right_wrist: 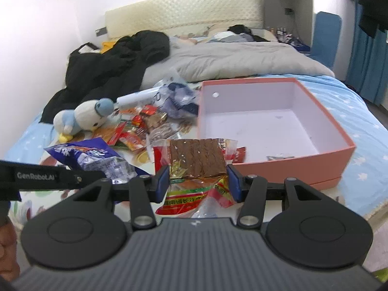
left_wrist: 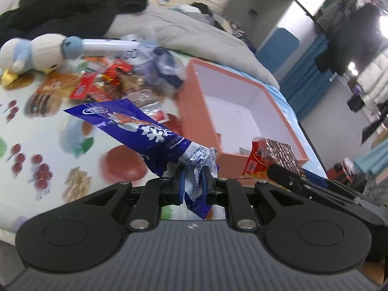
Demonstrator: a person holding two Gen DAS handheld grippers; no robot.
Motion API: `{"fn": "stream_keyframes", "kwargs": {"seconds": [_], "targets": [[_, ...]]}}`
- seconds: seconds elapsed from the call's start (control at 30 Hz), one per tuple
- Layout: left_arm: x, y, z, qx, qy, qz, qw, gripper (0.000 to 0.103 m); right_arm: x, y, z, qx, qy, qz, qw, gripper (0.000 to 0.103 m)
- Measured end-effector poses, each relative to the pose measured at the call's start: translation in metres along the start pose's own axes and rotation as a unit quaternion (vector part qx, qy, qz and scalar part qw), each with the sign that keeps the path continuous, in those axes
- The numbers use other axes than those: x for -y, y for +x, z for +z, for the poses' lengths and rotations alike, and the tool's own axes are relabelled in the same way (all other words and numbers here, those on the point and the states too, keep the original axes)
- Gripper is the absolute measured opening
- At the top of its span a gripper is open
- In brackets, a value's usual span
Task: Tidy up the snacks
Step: 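Carry the blue bag and chocolate packet with both tools over the pink box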
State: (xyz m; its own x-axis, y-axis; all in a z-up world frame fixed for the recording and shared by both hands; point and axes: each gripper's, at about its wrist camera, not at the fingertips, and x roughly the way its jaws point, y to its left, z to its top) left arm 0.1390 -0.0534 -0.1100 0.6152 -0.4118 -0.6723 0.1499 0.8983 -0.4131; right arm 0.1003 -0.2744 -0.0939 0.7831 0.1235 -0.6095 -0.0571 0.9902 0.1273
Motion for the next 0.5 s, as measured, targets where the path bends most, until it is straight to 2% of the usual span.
{"fn": "stream_keyframes", "kwargs": {"seconds": [0.27,0.5], "targets": [[0.041,0.011,0.013,-0.006,0.04,-0.024,0.9989,0.016,0.028,-0.02,0.008,0.023,0.029,-0.02,0.999,0.053],[0.077,0.039,0.047,-0.009,0.076,-0.044,0.9961,0.016,0.056,-0.012,0.027,0.044,0.042,-0.04,0.997,0.053]]}}
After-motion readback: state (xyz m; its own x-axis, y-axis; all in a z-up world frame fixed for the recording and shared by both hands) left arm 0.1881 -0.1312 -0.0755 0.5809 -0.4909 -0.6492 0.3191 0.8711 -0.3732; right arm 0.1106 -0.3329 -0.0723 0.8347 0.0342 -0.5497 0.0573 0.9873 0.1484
